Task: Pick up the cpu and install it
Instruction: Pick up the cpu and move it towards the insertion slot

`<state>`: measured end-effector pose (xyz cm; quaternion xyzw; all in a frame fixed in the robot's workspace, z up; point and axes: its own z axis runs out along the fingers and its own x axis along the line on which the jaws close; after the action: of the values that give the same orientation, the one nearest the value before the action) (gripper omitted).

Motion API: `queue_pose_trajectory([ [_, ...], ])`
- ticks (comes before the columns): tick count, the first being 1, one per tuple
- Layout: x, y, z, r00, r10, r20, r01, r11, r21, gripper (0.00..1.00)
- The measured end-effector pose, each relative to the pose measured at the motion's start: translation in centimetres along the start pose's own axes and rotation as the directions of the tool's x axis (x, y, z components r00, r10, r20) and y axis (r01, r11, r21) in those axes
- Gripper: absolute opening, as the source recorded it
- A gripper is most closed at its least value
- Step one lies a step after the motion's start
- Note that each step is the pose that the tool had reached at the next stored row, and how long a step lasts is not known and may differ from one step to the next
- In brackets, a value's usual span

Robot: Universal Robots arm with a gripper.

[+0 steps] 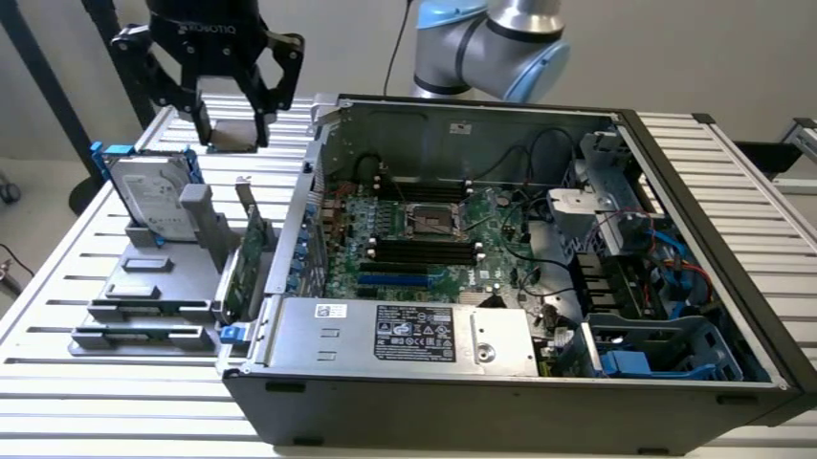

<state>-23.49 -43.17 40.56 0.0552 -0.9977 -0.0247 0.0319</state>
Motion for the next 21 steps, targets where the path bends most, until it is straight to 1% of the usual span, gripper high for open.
queue_pose_trajectory([
  [5, -2.3, -0.09, 0.08, 1.0, 0.0, 0.0, 0.0, 1.0, 0.0001, 0.55],
  [9, -4.2, 0.02, 0.43, 1.0, 0.0, -0.0002, 0.0, 1.0, 0.0012, 0.55],
  [15, -7.0, 0.49, 1.28, 1.0, 0.0, -0.0005, 0.0, 1.0, 0.0037, 0.55],
  [21, -9.9, 1.2, 2.21, 1.0, 0.0, -0.0007, 0.0, 1.0, 0.0055, 0.55],
])
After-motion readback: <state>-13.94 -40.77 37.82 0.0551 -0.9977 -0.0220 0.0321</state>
